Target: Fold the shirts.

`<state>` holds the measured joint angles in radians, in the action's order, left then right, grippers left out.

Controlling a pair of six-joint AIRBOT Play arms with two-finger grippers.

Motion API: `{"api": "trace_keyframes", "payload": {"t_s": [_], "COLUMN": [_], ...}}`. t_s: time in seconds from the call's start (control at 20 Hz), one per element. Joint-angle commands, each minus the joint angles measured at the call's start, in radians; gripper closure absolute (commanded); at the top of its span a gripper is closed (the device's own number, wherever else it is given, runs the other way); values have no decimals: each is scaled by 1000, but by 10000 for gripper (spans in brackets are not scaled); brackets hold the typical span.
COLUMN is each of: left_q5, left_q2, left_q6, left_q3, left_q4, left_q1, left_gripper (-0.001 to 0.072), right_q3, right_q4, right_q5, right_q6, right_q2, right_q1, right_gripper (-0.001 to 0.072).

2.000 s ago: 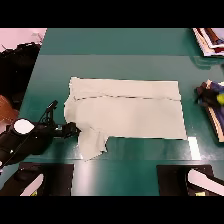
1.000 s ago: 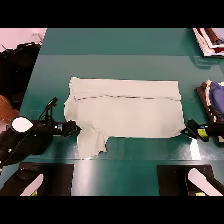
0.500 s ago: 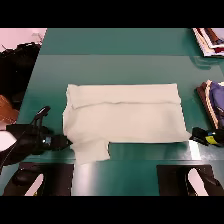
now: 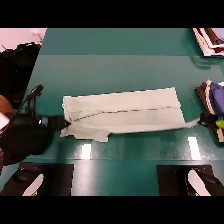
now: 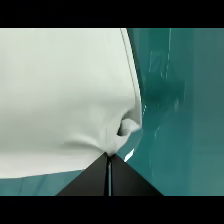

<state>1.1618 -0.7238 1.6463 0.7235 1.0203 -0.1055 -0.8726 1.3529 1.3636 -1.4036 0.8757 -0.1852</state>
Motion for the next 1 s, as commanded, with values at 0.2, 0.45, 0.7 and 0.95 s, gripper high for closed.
{"api": "trace_keyframes", "payload": {"t_s": [0.2, 0.45, 0.7, 0.95], "left_q5": [-272, -315, -254, -257], "left_q2": [-402, -459, -458, -459], "left_q6": [-91, -127, -129, -164], "left_q3": [215, 232, 261, 260], "left_q4": [5, -8, -82, -169], "left_q1": [94, 98, 98, 98], "left_gripper": [682, 243, 236, 682], "right_q3": [-459, -647, -653, -466], "right_q4": [-74, -261, -262, -404], "right_q5": [-91, -75, 89, 96], "right_q6": [-2, -1, 108, 208], "right_q2": [544, 753, 795, 816], "right_q1": [152, 104, -1, -155], "right_gripper": [699, 252, 224, 66]}}
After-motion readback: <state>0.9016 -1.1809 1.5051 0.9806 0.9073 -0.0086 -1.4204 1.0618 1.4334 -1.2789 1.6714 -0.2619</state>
